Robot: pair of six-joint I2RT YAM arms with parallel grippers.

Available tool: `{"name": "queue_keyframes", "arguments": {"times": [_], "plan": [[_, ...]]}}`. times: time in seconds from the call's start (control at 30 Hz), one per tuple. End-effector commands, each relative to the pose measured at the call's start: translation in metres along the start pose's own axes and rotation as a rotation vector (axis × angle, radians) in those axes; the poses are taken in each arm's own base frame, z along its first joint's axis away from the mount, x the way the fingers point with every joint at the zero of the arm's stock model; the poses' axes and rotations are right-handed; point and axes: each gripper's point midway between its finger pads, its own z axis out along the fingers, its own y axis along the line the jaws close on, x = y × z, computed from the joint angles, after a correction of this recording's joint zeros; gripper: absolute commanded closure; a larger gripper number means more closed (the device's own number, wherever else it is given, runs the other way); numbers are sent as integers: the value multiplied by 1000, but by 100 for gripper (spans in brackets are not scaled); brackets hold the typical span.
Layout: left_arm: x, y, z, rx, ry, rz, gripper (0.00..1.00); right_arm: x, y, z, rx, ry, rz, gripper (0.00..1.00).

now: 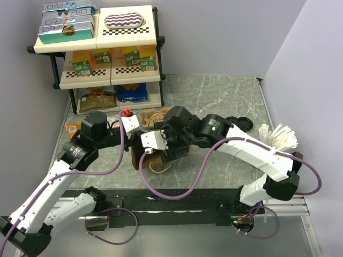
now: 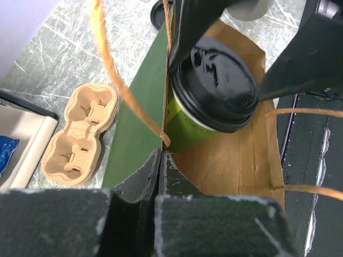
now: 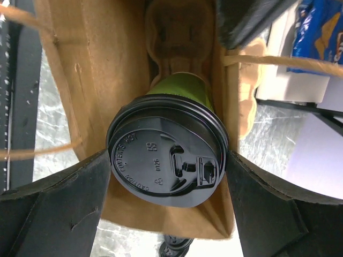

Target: Pack the takeout coffee

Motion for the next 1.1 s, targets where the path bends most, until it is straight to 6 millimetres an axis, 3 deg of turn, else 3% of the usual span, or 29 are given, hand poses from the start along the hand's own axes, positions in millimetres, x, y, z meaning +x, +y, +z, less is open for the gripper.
{"name": "queue_keyframes", "arguments": {"times": [0.0, 0.4, 0.77, 1.07], "plan": [[-9, 0, -3, -14, -41, 5, 99, 3, -11, 5, 87, 22, -26, 100], [-6, 0, -4, -31, -35, -16, 99, 24, 6, 27, 64, 50, -112, 100], [-8, -6, 0, 13, -46, -51, 99, 32, -5, 44, 123, 68, -202, 100], [-7, -9, 1, 33, -43, -48, 99, 38, -8, 54, 83, 80, -153, 100]]}}
